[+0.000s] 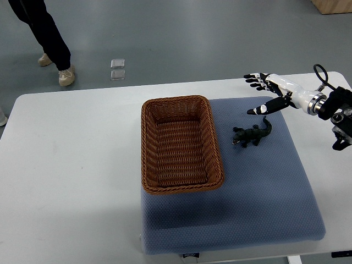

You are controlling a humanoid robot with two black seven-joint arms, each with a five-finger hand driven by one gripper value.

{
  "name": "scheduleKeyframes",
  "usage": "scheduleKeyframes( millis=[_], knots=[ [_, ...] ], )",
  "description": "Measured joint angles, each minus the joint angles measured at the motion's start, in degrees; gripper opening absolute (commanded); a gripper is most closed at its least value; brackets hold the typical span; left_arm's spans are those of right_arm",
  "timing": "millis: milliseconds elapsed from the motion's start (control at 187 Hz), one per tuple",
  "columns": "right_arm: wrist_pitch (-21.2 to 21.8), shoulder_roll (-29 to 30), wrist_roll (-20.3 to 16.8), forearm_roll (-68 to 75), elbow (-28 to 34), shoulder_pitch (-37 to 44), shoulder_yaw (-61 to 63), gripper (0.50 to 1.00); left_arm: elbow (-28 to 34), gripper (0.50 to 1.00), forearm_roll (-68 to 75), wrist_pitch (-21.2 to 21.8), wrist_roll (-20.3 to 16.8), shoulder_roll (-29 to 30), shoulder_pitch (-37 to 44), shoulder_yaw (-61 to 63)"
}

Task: Place crocodile in brown basket with right hand
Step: 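Move the right hand toward the green crocodile and lower it, then close the right hand's fingers around the green crocodile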

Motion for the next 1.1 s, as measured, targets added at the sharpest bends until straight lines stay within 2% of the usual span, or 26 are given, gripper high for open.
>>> scheduleKeyframes(
  millis=[225, 594, 1098],
  knots=[
    [-0.77, -3.19, 1.15, -10.89, 1.37, 3.12, -8.73, 0.926, -0.01, 1.0, 0.0, 0.0, 0.01, 0.0, 0.02, 0.0],
    [-6.78, -3.81, 2.43, -18.17, 2.93, 5.97, -17.81, 0.921, -0.01, 1.0, 0.0, 0.0, 0.01, 0.0, 0.02, 0.0],
    [-7.64, -4.0, 2.38, -22.71, 4.84, 6.7, -21.08, 0.911, -0.01, 1.0, 0.0, 0.0, -0.02, 0.0, 0.01, 0.0]
  ],
)
